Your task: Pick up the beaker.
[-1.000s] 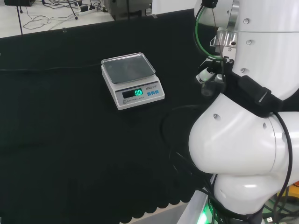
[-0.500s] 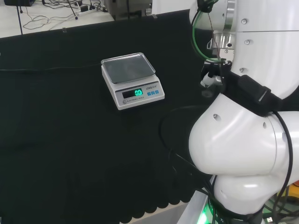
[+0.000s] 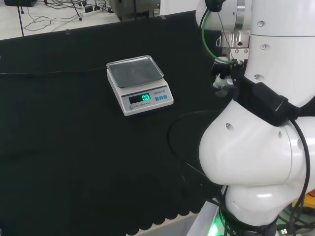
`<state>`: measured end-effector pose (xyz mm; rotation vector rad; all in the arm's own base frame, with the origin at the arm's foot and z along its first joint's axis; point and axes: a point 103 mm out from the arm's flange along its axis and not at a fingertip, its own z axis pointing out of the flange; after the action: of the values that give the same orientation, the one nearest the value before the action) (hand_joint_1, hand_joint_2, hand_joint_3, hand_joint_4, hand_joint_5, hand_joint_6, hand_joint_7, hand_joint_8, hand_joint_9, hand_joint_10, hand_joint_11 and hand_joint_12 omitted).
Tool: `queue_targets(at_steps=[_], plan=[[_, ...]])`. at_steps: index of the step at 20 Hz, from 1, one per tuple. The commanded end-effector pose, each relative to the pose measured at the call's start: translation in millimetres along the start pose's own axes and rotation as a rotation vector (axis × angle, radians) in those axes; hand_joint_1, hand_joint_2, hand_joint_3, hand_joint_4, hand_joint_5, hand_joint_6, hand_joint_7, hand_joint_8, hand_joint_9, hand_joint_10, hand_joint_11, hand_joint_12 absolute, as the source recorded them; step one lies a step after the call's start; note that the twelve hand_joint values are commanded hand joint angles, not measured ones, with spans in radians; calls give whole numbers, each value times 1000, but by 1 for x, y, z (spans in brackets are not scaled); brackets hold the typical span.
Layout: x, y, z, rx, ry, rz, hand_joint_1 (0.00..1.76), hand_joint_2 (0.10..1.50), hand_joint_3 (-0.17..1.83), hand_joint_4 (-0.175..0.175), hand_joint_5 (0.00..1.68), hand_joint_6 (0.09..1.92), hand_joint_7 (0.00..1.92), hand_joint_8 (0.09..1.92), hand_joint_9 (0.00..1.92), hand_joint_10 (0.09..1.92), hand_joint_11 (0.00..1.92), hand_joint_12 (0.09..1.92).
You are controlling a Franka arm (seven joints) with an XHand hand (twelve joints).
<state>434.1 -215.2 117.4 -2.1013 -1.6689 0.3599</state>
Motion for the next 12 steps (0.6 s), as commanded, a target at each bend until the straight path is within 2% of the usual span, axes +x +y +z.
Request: queue_targets(at_steps=[1,6,10,12], plan=[[-1,-17,-40,13,26,-72,1473,1261,-1,-175,654,1426,473,1459,806,1450,479,1788],[14,-38,-87,7,-27,-154,1474,1255,0,-175,665,1411,497,1435,818,1441,475,1785],[26,-52,-107,-23,9,-225,1474,1254,0,-175,668,1405,502,1429,818,1439,475,1786],[34,-58,-115,-30,-11,-244,1474,1254,0,-175,669,1404,504,1429,817,1440,475,1787]])
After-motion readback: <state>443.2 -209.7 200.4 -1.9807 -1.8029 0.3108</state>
